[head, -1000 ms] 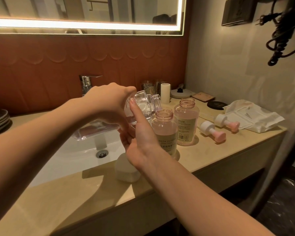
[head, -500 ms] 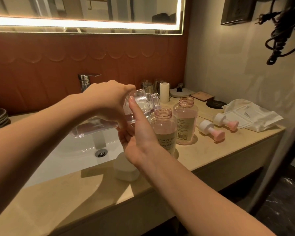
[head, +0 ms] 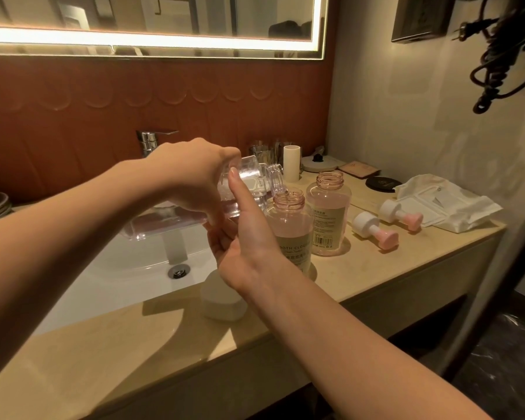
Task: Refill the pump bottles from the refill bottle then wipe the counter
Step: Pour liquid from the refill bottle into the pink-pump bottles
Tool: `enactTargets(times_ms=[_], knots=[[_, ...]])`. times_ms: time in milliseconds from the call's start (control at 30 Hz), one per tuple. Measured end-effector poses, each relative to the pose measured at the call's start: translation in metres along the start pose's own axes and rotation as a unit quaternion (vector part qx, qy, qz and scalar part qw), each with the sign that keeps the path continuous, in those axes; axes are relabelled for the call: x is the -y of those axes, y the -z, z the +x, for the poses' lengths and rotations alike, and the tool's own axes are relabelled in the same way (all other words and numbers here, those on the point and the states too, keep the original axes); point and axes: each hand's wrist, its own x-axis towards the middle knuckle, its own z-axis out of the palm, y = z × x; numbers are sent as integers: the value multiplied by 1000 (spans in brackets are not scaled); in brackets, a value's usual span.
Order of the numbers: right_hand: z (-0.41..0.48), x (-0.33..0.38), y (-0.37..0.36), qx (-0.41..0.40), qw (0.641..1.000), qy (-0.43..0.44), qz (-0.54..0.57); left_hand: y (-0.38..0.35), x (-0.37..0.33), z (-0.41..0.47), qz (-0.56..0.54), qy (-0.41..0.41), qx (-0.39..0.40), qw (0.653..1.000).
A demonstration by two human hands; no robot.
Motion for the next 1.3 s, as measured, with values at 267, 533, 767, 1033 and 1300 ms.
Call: enactTargets(times_ms=[267,533,767,1033,1300], knots=[[-1,1,0,5,1000,5,4,2,-2,-1,8,-6,0,1000],[-1,1,0,5,1000,4,2,3,-3,0,10,-8,10,1000],[-2,1,0,5,1000,2,5,5,-3,-1,8,-8,8,1000],[-4,2,-1,12,1000,4,1,7,-5,-3,3,-11,10,1000],[-6,3,-1,15,1000,-1,-5,9,-7,-6,-3,-14,11,1000]])
